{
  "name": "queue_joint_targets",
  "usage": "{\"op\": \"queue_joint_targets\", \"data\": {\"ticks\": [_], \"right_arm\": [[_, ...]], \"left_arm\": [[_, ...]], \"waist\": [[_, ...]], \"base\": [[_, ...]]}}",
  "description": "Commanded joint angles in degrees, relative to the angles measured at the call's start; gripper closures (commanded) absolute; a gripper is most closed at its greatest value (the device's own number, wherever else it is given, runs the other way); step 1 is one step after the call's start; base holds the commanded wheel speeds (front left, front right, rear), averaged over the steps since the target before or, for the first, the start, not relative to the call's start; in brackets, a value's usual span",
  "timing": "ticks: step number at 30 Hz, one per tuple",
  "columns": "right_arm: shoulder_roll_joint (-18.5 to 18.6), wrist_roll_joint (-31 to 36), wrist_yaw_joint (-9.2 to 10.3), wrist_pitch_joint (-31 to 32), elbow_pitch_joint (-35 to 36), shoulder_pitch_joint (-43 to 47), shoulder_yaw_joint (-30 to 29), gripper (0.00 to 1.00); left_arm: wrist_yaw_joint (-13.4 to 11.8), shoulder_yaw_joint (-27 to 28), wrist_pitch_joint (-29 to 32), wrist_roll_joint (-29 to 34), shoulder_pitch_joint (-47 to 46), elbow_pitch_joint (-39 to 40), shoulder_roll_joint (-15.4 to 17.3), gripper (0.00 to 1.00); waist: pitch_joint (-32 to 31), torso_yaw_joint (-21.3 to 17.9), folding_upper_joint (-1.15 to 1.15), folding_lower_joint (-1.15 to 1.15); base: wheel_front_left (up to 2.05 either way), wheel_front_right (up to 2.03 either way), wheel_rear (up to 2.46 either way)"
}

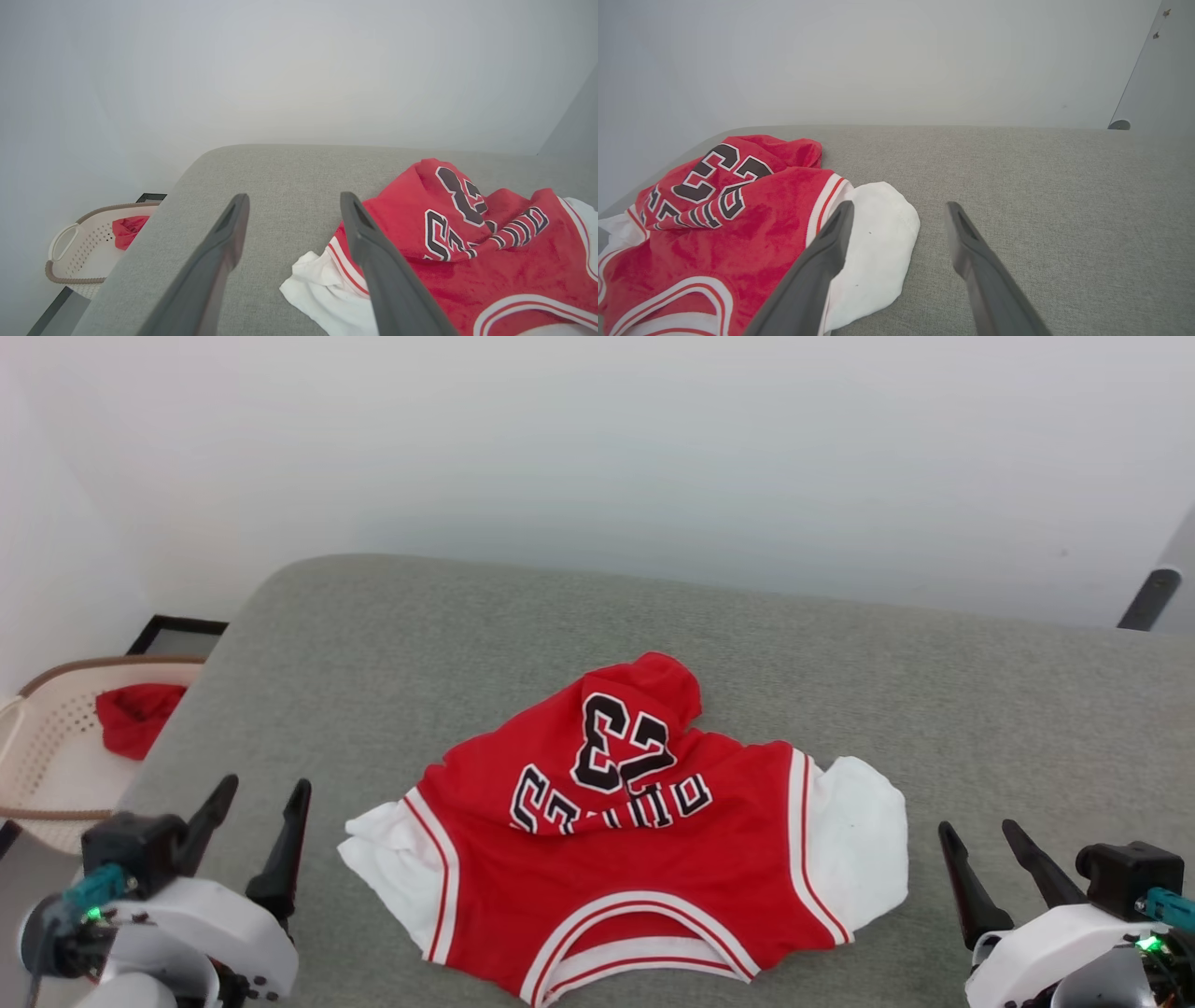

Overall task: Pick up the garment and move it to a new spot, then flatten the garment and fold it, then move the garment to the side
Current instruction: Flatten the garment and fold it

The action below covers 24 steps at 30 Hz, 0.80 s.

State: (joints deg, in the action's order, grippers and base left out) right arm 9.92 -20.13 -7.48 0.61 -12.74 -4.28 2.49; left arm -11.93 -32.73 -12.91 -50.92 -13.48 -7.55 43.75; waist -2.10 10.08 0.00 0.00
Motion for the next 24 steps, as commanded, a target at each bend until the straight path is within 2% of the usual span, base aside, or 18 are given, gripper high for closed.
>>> {"op": "queue_joint_targets", "data": {"ticks": [1,6,11,18,24], "right_arm": [[0.23,-0.22,-0.02,0.25,0.0,-0.12,-0.11,0.0],[0.97,-0.5,-0.02,3.58,0.26,-0.53,-0.8,0.0],[1.7,-1.6,-0.02,8.14,0.55,-1.1,-1.11,0.0],[2.67,-1.67,-0.02,16.54,1.38,-2.72,-2.39,0.0],[3.43,-0.54,-0.02,23.32,2.91,-4.21,-4.16,0.0]], "left_arm": [[0.05,0.27,-0.44,0.16,0.76,-0.13,-0.48,0.0],[0.12,3.32,-2.19,2.54,2.76,-1.3,-3.04,0.0],[1.31,10.93,-2.21,8.53,5.12,0.99,-7.7,0.0],[6.25,21.53,-2.18,16.97,8.91,2.2,-15.97,0.0],[11.12,27.49,-2.19,21.9,9.61,1.16,-22.97,0.0]], "waist": [[0.04,0.62,0.0,0.0],[0.53,2.27,0.0,0.0],[2.01,4.01,0.0,0.0],[4.92,6.63,0.0,0.0],[7.92,8.81,0.0,0.0]], "base": [[0.0,0.0,0.0],[0.0,0.0,0.0],[0.0,0.0,0.0],[0.0,0.0,0.0],[0.0,0.0,0.0]]}}
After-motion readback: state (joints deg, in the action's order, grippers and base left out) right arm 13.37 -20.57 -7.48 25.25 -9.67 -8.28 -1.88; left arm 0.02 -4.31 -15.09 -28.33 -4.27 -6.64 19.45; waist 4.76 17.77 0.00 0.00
